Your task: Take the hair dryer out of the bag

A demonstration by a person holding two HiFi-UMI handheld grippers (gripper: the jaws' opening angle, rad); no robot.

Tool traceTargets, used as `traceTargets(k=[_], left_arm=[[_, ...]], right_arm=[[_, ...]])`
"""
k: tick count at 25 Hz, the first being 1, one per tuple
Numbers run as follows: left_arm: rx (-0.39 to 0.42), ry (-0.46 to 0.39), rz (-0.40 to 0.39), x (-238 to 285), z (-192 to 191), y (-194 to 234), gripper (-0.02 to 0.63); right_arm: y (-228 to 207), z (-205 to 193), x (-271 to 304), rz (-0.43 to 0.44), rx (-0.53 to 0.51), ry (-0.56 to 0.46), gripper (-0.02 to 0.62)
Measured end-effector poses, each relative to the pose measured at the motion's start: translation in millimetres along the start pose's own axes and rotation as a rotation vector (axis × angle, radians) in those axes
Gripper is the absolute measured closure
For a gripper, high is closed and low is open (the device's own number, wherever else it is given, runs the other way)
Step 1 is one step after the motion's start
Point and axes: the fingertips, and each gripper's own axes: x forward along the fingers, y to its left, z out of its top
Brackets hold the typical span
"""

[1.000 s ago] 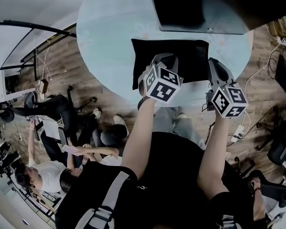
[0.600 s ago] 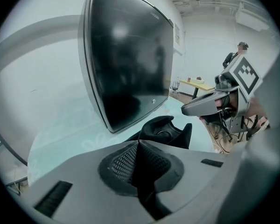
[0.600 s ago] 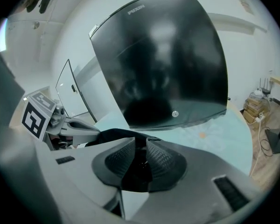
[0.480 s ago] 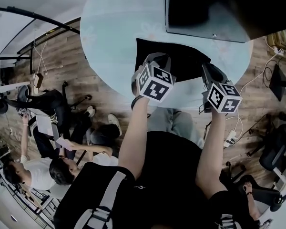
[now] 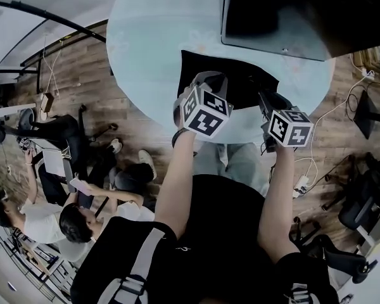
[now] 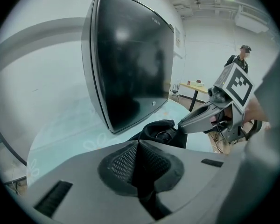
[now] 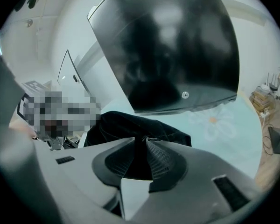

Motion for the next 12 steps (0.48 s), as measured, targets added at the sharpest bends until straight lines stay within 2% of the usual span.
traceTargets(k=[5,10,11,12], left_arm=[[0.084,0.011,-0.051,5.5,5.8,-12.4,0.594],[0.108,0.016,-0.124,11.1,5.7,-25.0,0.594],[0.105,0.015,-0.139,11.9,5.5,-27.0,0.594],[0.099,0.011,-0.154,12.4,5.5,-28.3,0.594]], right_arm=[[-9.3,4.2,10.2,-0.019,0.011,0.008,0.512],[-23.5,4.0,18.7,-0.052,0.040,0.027,0.512],[-24.6,3.2,21.2,-0.046,0.050,0.039,0.507],[-25.5,1.7,24.1,-0.039,0.059,0.053,0.471]])
